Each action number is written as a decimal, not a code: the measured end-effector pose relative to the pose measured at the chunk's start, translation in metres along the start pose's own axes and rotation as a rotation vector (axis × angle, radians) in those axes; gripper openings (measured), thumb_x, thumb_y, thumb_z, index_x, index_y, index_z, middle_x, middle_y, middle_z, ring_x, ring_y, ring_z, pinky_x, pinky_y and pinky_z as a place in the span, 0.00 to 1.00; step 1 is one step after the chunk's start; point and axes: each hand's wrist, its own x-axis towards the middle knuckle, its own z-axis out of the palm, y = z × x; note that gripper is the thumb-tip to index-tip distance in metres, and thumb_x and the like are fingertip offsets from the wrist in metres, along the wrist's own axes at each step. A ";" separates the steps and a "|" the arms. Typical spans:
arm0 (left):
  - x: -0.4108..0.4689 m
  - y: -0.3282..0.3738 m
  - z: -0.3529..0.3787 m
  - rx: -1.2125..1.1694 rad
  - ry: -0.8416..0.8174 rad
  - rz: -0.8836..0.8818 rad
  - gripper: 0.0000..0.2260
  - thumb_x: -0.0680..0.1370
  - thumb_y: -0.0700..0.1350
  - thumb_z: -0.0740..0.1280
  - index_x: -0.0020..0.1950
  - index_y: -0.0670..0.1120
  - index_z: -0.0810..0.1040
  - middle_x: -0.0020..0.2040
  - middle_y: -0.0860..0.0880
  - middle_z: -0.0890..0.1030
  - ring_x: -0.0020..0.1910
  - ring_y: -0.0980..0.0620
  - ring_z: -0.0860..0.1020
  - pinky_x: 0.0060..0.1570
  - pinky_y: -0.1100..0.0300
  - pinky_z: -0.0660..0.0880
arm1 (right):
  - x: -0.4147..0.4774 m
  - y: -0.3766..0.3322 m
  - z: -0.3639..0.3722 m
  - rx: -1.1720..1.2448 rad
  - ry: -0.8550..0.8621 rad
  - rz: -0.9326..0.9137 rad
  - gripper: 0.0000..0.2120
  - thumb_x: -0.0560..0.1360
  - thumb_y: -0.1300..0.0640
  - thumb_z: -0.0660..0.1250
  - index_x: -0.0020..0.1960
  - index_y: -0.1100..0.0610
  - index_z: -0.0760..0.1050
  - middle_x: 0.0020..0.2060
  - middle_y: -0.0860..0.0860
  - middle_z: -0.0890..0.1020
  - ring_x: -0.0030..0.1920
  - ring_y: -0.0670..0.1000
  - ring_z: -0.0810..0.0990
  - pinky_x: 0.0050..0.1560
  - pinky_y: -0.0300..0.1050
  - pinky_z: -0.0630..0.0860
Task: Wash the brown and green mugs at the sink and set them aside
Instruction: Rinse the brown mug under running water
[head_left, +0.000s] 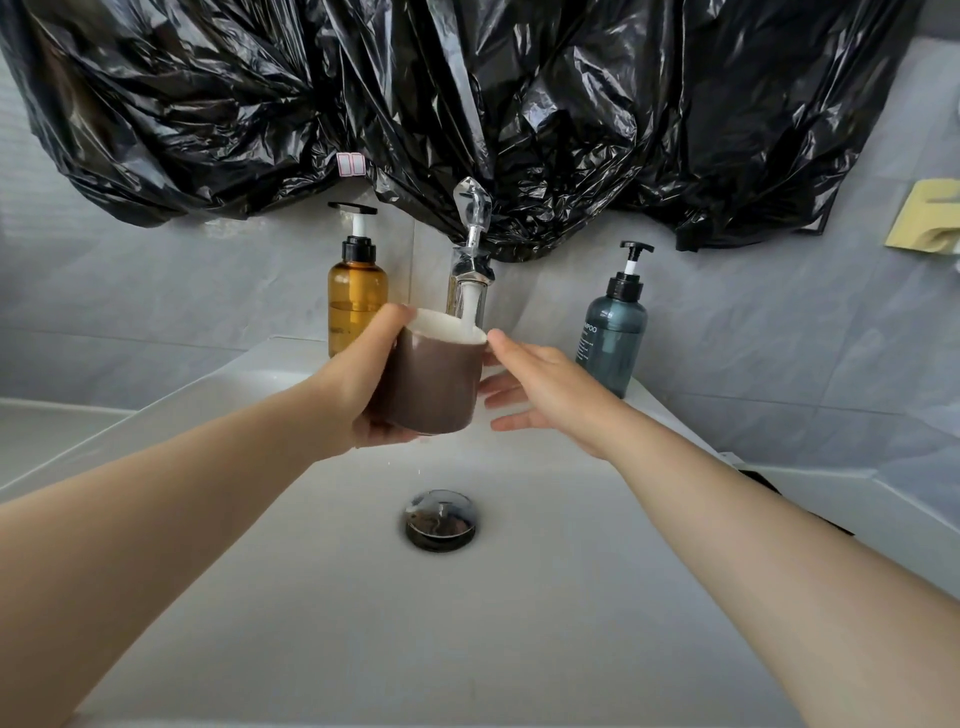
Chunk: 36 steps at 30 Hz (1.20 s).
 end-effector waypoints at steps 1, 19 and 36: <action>0.000 0.001 -0.001 -0.033 -0.023 -0.042 0.21 0.75 0.65 0.62 0.54 0.48 0.77 0.45 0.45 0.83 0.48 0.44 0.83 0.38 0.55 0.78 | 0.001 0.002 0.000 -0.020 -0.006 -0.008 0.21 0.81 0.42 0.56 0.65 0.54 0.73 0.57 0.54 0.78 0.55 0.53 0.78 0.53 0.49 0.82; -0.004 0.003 -0.001 -0.103 -0.096 -0.080 0.30 0.69 0.67 0.71 0.60 0.46 0.75 0.43 0.41 0.84 0.32 0.45 0.83 0.30 0.58 0.79 | 0.003 0.009 0.007 0.423 0.043 0.106 0.15 0.83 0.51 0.58 0.41 0.58 0.69 0.33 0.56 0.76 0.30 0.51 0.75 0.32 0.39 0.79; 0.000 0.001 0.000 -0.115 -0.107 -0.138 0.24 0.78 0.63 0.61 0.67 0.47 0.71 0.54 0.40 0.81 0.49 0.38 0.81 0.47 0.43 0.79 | 0.001 0.001 0.006 0.423 0.117 0.097 0.06 0.83 0.55 0.60 0.56 0.56 0.70 0.38 0.56 0.78 0.33 0.51 0.75 0.36 0.41 0.78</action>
